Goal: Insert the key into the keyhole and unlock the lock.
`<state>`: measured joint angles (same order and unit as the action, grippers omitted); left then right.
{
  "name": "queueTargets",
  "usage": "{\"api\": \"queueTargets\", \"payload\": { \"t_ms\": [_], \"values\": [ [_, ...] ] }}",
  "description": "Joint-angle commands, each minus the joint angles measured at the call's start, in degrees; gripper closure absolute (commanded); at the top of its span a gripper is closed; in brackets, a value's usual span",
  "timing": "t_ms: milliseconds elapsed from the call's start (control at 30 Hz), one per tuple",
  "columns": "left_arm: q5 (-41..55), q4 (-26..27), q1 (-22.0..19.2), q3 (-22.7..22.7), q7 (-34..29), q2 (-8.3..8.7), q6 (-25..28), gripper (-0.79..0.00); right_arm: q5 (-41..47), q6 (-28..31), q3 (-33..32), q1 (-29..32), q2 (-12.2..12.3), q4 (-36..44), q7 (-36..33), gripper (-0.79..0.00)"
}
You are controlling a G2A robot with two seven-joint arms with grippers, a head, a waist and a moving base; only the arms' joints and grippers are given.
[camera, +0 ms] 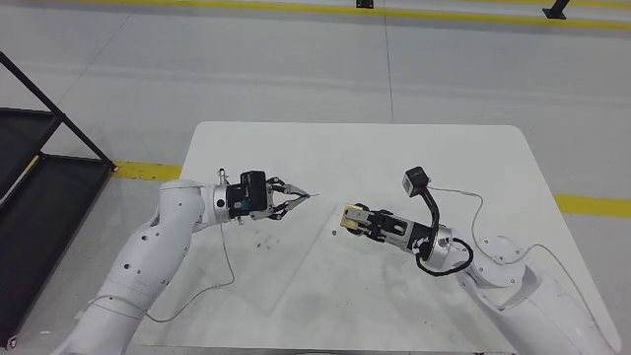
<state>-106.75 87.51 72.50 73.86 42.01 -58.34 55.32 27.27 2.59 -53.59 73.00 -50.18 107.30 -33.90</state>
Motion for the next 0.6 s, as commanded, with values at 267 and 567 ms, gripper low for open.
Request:
{"api": "queueTargets", "payload": {
  "t_ms": [267,567],
  "values": [
    [1.12,-0.08,0.1,0.34,-4.97,-0.02,-1.49,0.0,0.0,0.0,0.0,0.0,0.0,0.0,0.0,0.0],
    [-26.81,4.36,0.85,-2.59,5.35,2.2,-21.85,0.0,0.0,0.0,0.0,0.0,0.0,0.0,0.0,0.0]
  ]
}}
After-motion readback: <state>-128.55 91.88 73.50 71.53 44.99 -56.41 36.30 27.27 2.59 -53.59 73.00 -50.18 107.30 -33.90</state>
